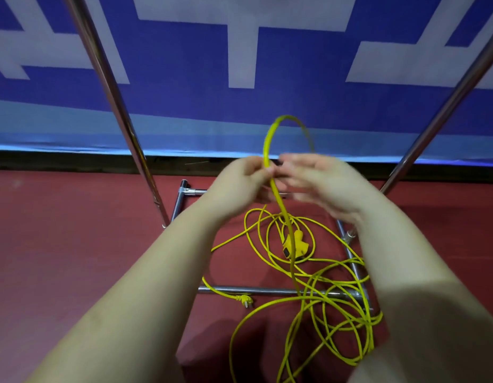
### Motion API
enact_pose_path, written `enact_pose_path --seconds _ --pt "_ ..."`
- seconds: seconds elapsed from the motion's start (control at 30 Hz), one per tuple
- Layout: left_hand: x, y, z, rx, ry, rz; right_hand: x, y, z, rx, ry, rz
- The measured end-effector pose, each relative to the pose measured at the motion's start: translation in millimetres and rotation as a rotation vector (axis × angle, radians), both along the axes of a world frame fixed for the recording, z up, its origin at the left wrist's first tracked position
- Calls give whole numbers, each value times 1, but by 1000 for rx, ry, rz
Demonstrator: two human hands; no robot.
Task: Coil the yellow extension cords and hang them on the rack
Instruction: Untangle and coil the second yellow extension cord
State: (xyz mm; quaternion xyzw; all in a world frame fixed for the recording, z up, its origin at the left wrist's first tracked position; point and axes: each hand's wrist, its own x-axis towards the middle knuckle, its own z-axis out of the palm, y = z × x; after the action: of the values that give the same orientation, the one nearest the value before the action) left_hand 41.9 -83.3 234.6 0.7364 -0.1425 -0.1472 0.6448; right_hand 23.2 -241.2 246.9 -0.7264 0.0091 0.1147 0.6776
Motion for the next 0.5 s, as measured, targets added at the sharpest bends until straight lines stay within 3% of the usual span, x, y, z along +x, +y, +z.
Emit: enact_pose_path --seconds 0.1,0.17,0.3,0.5 --pt "7 7 8 -216 66 206 -5 -2 -14 -577 -15 293" --pt "11 13 10 -312 104 304 -7 2 -18 -634 -23 365" --pt "14 18 11 -380 159 299 -5 7 -10 -364 -42 171" --pt "-3 8 -11 206 181 -346 1 10 2 119 -18 -197"
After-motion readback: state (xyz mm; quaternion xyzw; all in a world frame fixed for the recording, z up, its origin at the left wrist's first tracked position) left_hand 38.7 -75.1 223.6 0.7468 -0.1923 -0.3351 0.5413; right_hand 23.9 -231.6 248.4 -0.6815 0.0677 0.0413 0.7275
